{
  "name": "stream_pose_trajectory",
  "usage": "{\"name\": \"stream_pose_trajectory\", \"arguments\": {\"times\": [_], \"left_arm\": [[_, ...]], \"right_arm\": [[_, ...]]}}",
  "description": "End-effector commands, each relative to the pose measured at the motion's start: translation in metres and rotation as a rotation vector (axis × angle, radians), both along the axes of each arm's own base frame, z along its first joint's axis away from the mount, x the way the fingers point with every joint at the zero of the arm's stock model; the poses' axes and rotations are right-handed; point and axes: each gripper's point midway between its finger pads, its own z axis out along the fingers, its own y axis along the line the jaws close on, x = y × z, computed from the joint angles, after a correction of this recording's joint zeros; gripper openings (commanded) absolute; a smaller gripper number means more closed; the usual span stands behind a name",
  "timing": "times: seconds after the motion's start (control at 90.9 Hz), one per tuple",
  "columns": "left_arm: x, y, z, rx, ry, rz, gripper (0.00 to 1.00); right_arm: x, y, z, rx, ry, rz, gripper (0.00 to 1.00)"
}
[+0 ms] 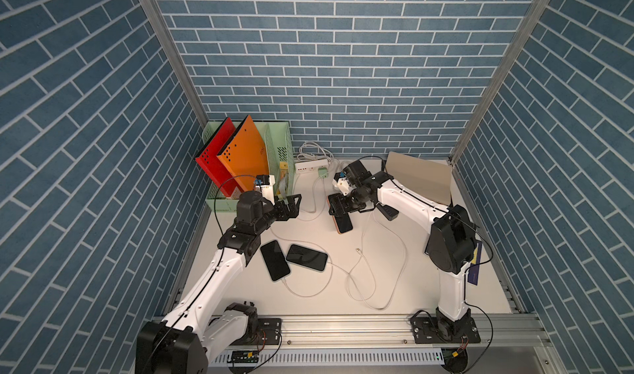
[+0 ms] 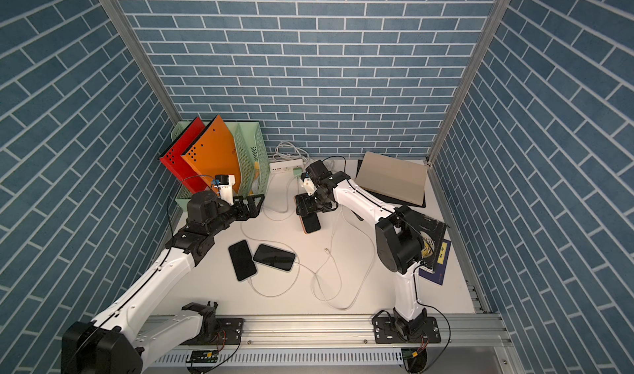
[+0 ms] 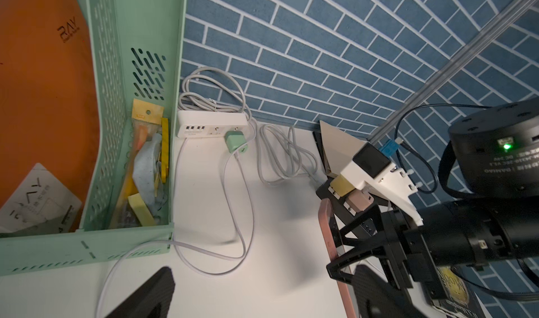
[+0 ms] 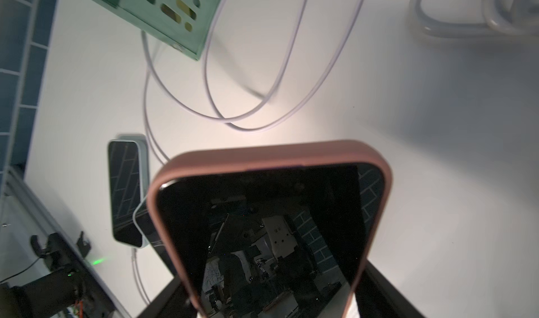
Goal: Unplug the charging cable from the phone
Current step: Place the phone at the center of the board.
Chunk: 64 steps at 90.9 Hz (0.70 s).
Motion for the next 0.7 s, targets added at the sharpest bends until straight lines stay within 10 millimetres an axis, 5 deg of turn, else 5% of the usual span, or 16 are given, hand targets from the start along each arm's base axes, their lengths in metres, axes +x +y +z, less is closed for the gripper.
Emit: {"name": "stream_pose_trajectory", "arguments": {"times": [0.0,0.561,0.693], "left_arm": [[0.003,0.018,-0.004,-0.004,-0.002,0.107,1.00],[-0.003,0.030,0.001,0.035,-0.028,0.142,1.00],[-0.003,0.036,0.002,0.062,-0.025,0.169,1.00]], "right_arm": [[0.000,-0.025,-0.021,-0.197,-0.010,-0.012,0.24],[-0.007,-0.046,-0.101,-0.425,0.038,-0.015,0.32],[-0.006,-0.044,-0.101,-0.411,0.036,-0.014,0.45]]}}
